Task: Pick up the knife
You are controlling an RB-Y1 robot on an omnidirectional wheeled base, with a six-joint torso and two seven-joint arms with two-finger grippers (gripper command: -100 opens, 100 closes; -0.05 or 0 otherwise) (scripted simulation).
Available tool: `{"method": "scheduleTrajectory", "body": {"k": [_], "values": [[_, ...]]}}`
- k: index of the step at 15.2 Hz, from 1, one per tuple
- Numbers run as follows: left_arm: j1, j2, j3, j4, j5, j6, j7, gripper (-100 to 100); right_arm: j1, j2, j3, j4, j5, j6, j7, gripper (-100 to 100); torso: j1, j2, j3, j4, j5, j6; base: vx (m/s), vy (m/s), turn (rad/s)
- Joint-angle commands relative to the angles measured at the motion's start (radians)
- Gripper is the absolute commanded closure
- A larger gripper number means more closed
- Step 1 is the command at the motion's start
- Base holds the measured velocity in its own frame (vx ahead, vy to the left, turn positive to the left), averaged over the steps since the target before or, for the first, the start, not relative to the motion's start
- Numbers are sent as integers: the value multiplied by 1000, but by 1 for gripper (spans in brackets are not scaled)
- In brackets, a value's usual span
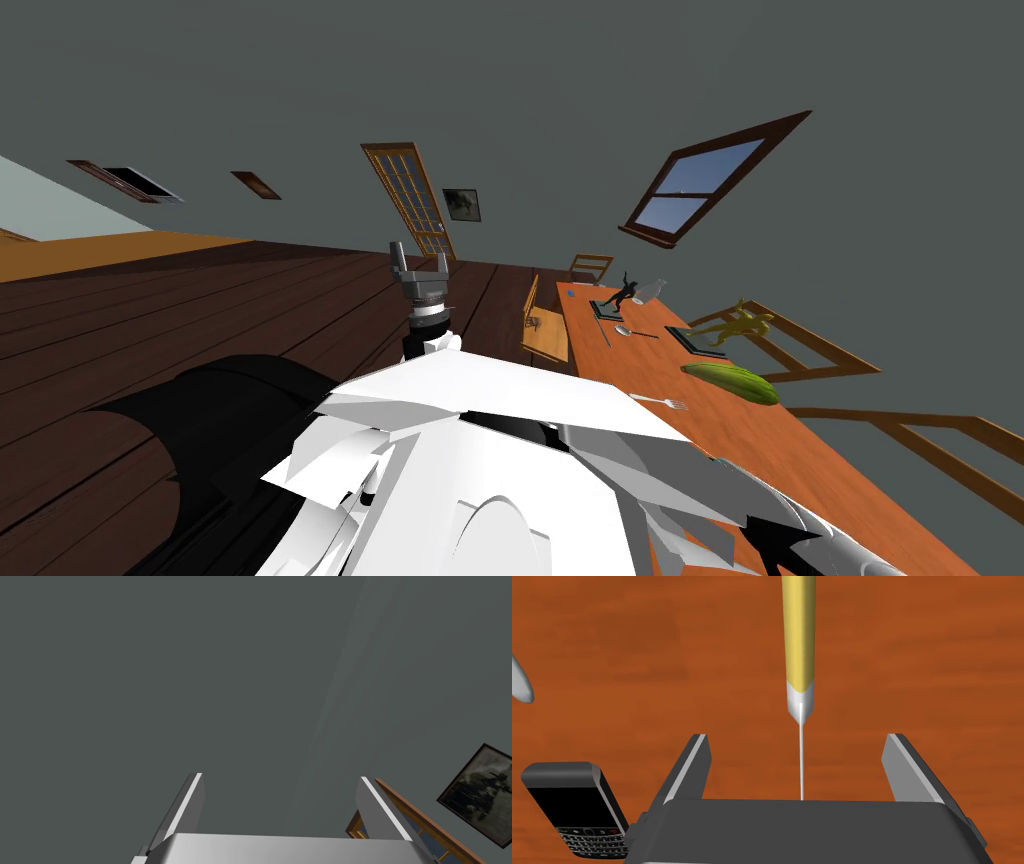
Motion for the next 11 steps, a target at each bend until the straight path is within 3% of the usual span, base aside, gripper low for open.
{"method": "scheduleTrajectory", "body": {"k": [1,5,6,9,10,11], "values": [[0,0,0,0,0,0,0,0,-2,21,-18,46,-46,-10,50,-100,0,0,0,0,0,0,36,20,-64],[0,0,0,0,0,0,0,0,-2,21,-18,46,-46,-10,104,-100,0,0,0,0,0,0,27,14,-20],[0,0,0,0,0,0,0,0,-4,41,-34,90,-89,-19,141,-100,-1,1,0,0,0,0,22,14,-61],[0,0,0,0,0,0,0,0,-4,41,-34,90,-89,-19,184,-100,0,0,0,0,0,0,32,19,-36],[0,0,0,0,0,0,0,0,-6,61,-50,133,-132,-28,216,-100,0,0,0,0,0,0,38,15,-54],[0,0,0,0,0,0,0,0,-6,61,-50,133,-132,-28,234,-100,0,0,0,0,0,0,49,21,-69]]}}
